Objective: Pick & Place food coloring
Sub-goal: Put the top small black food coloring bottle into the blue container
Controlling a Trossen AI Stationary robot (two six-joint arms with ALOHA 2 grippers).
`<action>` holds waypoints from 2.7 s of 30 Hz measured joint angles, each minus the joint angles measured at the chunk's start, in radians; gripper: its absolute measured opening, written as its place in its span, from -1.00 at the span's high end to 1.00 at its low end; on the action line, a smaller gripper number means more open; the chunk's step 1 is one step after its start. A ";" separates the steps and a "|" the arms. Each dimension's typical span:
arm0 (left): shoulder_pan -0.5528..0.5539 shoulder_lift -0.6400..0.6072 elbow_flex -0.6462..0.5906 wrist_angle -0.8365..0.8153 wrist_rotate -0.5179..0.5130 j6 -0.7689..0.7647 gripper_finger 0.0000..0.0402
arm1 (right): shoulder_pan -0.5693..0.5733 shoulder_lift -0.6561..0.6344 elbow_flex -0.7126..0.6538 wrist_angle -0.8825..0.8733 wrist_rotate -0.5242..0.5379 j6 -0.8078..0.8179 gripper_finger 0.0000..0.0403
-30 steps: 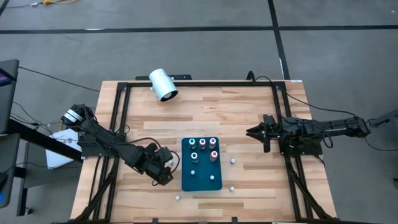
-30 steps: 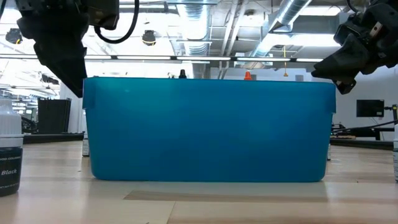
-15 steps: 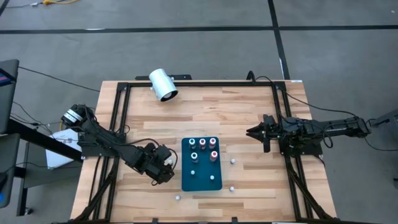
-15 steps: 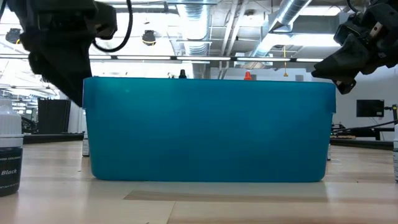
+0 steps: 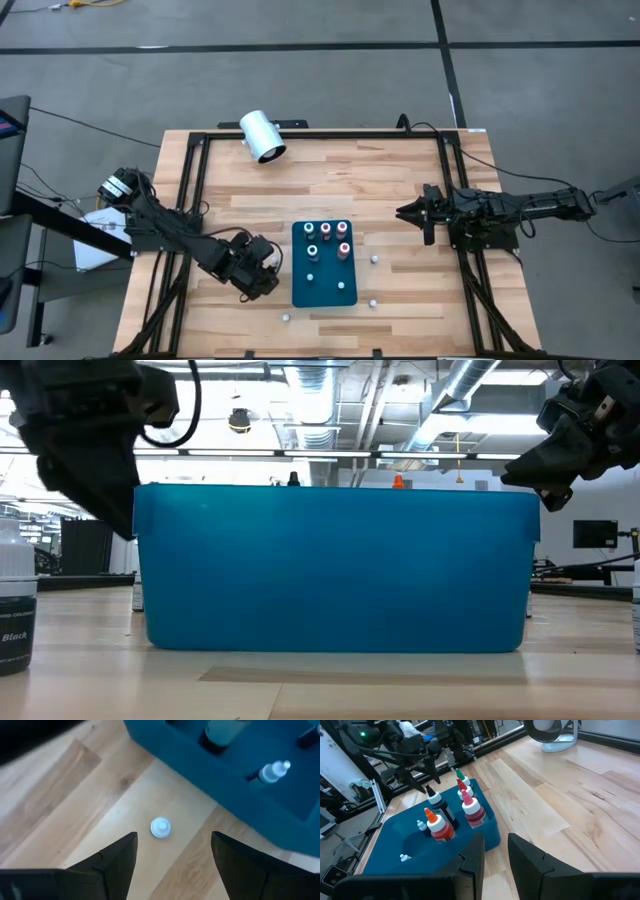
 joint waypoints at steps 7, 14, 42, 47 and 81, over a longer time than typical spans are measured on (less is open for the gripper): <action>-0.022 0.000 -0.039 0.039 -0.004 -0.004 -0.22 | 0.000 0.000 0.000 0.000 0.000 0.000 0.63; -0.018 0.036 -0.060 0.107 0.018 0.045 -0.22 | 0.000 0.000 0.000 0.000 0.001 0.007 0.63; 0.019 0.130 -0.061 0.177 -0.038 0.031 -0.21 | 0.000 0.000 0.000 -0.011 0.001 0.026 0.63; 0.019 0.130 -0.061 0.179 -0.021 0.034 -0.06 | 0.000 0.000 0.000 -0.011 0.001 0.026 0.63; 0.019 0.130 -0.060 0.260 -0.002 0.017 0.77 | 0.000 0.000 0.000 -0.019 0.001 0.026 0.63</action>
